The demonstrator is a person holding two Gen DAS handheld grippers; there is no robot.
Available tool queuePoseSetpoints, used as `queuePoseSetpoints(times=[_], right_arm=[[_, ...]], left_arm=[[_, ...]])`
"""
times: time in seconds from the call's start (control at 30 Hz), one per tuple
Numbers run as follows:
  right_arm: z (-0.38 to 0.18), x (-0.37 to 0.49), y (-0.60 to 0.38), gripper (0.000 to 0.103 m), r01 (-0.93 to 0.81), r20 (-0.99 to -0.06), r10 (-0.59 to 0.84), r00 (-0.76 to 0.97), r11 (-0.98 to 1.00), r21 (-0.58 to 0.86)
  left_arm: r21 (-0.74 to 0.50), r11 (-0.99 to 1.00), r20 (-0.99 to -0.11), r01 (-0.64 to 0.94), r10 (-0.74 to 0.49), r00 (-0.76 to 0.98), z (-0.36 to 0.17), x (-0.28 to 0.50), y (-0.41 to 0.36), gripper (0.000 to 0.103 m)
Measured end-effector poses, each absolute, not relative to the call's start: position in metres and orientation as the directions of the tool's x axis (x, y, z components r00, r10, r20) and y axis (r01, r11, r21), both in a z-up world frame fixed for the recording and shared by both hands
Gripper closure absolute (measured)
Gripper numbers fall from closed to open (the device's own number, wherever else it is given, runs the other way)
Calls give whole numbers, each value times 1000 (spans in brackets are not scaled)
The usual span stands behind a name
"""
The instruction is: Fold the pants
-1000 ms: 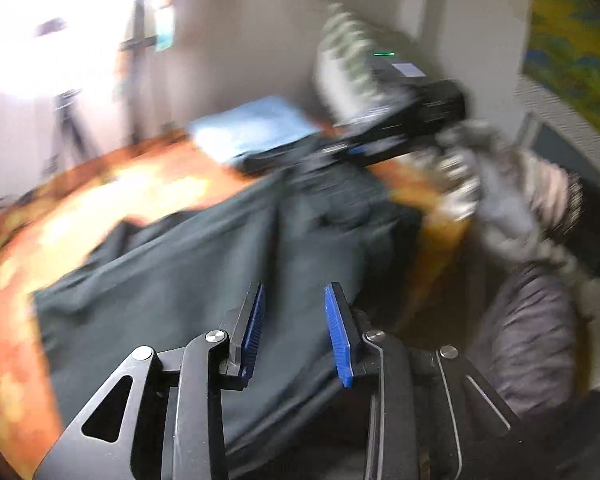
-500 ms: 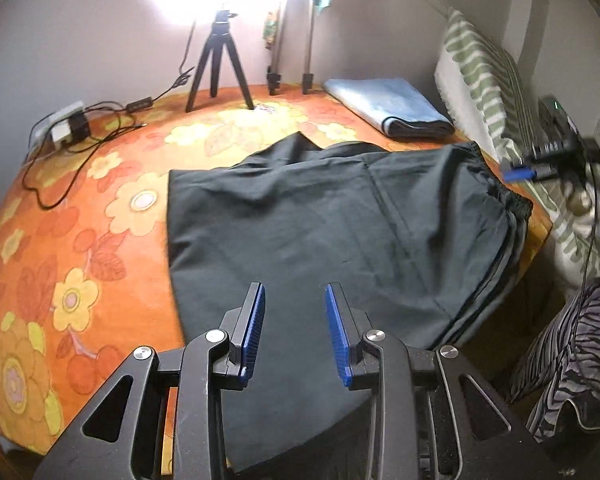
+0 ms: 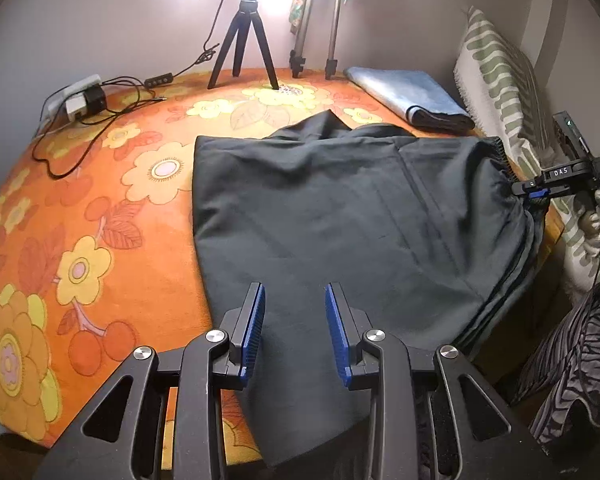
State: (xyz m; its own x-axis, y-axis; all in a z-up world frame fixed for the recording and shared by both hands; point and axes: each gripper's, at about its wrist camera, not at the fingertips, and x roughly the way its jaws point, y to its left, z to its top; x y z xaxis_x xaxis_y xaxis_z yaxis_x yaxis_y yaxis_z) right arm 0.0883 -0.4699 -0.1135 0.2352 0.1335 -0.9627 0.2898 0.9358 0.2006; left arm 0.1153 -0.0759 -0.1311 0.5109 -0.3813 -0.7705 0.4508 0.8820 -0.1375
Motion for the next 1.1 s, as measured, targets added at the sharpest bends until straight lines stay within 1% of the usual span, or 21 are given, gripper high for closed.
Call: queuePoseSetpoints(times=[0.07,0.2,0.3,0.37,0.43,0.5,0.53,0.57,0.63,0.73,0.8,0.97,1.1], right_arm=[[-109,85,-470,86,285,-962,145,231,935,210],[-84,74,-480,88,262,-949,169,267,935,240],[-84,68,-495,89,297,-962,101,254,938,177],[-93,66,-497,89,299,-969,91,229,941,159],[-92,66,-491,86,269,-971,72,229,954,134],[-82,70,-482,74,243,-968,20,251,967,83],[-75,71,-476,65,228,-963,-29,270,973,34],[-64,74,-469,63,213,-950,-75,302,977,-10],[-47,78,-455,63,187,-931,-91,355,982,-25],[-26,89,-420,63,100,-901,-72,429,994,-32],[-23,98,-392,63,12,-893,-13,451,1000,-8],[-39,130,-315,63,-161,-901,177,397,979,122],[-61,156,-254,62,-227,-906,284,315,949,218]], left_arm=[[-127,881,-778,455,-373,505,-133,116,-75,73],[-114,878,-808,465,-355,471,-144,117,-72,73],[-103,873,-818,477,-348,459,-150,115,-74,73],[-111,876,-808,470,-355,470,-147,113,-72,73],[-137,881,-795,452,-370,481,-142,112,-67,73],[-162,887,-785,433,-382,488,-137,109,-60,73],[-158,889,-782,431,-379,495,-135,107,-58,73],[-152,891,-779,428,-374,503,-133,104,-57,73],[-162,893,-770,420,-381,512,-131,99,-51,73],[-191,892,-762,410,-398,510,-133,94,-47,73],[-198,891,-761,408,-403,508,-136,91,-48,73],[-241,892,-754,382,-420,506,-139,81,-44,73],[-285,900,-744,329,-425,515,-143,80,-34,73]])
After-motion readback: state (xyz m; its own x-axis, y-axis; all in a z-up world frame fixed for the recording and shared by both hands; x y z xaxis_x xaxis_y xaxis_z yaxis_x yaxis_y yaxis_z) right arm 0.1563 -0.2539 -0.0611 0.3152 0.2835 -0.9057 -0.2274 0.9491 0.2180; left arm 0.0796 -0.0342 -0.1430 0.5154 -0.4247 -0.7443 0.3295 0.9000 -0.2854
